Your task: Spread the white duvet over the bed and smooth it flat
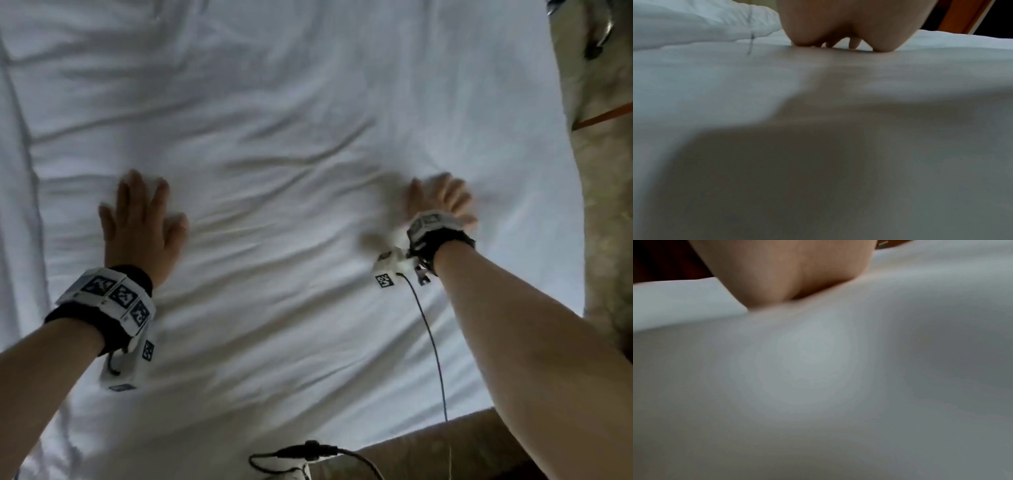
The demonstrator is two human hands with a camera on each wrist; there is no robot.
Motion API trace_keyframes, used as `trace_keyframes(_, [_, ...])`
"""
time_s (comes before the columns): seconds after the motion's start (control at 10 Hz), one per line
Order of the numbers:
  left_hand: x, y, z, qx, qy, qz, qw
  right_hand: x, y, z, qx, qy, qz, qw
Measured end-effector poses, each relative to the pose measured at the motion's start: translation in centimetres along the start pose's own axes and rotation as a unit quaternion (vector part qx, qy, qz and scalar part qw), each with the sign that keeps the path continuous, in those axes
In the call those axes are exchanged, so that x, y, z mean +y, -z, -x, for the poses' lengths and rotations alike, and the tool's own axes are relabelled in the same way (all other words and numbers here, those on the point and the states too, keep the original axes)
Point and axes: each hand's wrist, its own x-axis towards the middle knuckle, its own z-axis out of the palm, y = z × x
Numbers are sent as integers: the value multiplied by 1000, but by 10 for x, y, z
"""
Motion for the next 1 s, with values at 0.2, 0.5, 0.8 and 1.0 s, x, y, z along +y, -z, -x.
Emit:
trace_keyframes(0.2, [26,-5,29,-17,8,-12,1000,164,22,33,31,-206,-70,976])
trace_keyframes(0.5, [81,-17,62,-43,-34,-42,998,36,-18,112,0,88,-111,990])
trace_keyframes(0.8, [59,-43,138,-91,-32,-26,995,218,-51,136,-27,-79,-66,994])
trace_keyframes(1.0, [7,-27,190,-131,6,-23,991,255,-13,163,-10,-220,-124,968])
